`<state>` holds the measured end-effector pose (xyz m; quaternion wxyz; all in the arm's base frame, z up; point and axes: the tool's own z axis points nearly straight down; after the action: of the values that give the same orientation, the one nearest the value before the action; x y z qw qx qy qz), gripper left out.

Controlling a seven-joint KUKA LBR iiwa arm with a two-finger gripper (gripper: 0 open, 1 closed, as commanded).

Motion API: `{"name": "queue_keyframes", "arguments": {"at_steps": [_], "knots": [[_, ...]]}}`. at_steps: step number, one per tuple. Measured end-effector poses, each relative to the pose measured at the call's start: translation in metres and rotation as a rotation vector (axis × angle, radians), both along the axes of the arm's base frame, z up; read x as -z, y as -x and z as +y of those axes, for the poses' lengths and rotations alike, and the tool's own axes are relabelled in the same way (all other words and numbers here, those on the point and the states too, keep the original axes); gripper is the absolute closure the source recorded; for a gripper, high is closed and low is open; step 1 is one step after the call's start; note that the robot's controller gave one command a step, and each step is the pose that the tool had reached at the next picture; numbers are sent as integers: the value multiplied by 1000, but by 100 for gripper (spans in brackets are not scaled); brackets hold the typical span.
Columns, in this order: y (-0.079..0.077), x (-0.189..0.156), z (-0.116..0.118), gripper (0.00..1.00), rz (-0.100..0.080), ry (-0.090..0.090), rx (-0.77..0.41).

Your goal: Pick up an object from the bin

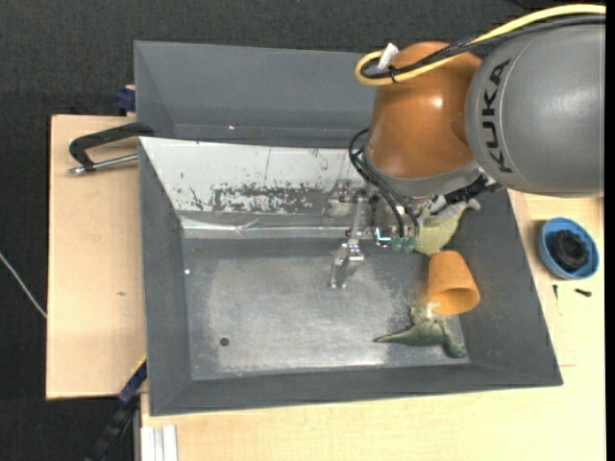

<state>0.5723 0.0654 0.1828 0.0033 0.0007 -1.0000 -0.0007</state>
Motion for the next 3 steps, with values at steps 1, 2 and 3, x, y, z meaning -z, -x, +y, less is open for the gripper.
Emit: {"name": "queue_keyframes", "arguments": {"at_steps": [1, 2, 3], "knots": [[46, -16, 30, 0, -7, -1, -257], [-18, 48, 10, 0, -10, 0, 43], [-20, 90, -79, 0, -5, 3, -118]]}}
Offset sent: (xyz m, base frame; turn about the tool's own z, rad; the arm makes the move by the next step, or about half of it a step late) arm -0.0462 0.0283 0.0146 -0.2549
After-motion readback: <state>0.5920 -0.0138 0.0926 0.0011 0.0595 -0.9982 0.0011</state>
